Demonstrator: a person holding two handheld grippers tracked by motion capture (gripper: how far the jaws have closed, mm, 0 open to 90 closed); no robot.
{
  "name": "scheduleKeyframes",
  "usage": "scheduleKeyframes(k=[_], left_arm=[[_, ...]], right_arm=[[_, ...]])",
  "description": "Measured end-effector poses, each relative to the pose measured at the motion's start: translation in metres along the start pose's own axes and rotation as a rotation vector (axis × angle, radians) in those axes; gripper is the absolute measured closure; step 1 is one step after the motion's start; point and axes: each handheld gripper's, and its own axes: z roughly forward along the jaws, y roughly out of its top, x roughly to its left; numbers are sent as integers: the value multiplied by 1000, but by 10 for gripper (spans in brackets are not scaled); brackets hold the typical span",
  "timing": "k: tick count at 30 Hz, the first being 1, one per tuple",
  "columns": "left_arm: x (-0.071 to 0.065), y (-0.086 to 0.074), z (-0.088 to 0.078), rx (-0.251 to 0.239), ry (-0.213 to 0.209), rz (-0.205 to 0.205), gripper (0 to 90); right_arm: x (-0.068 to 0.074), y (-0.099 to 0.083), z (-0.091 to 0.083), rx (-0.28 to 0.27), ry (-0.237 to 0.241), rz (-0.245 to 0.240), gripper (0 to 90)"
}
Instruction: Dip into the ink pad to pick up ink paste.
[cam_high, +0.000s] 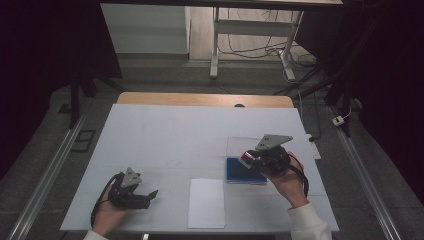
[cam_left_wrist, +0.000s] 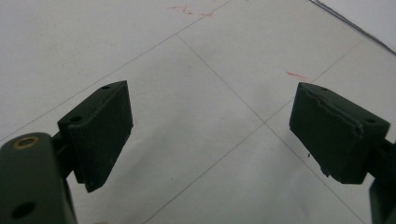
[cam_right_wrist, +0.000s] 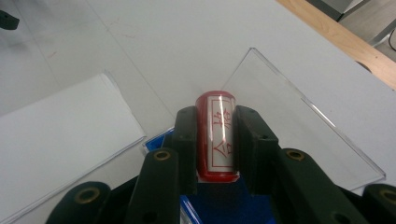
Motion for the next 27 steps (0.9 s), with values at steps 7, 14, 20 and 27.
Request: scheduleKeyframes(k=[7, 14, 20, 27], left_arm=[[0, 0, 0, 1, -1, 1, 134], [0, 0, 0, 3, 1, 0, 135], [0, 0, 0, 4, -1, 0, 135], [0, 0, 0, 5, 0, 2, 135]], right_arm=[[-2, -1, 1, 9, 8, 4, 703], [-7, -9, 16, 57, 7, 24, 703], [-12, -16, 27, 106, -4, 34, 703], [-13, -21, 38, 151, 0, 33, 703]])
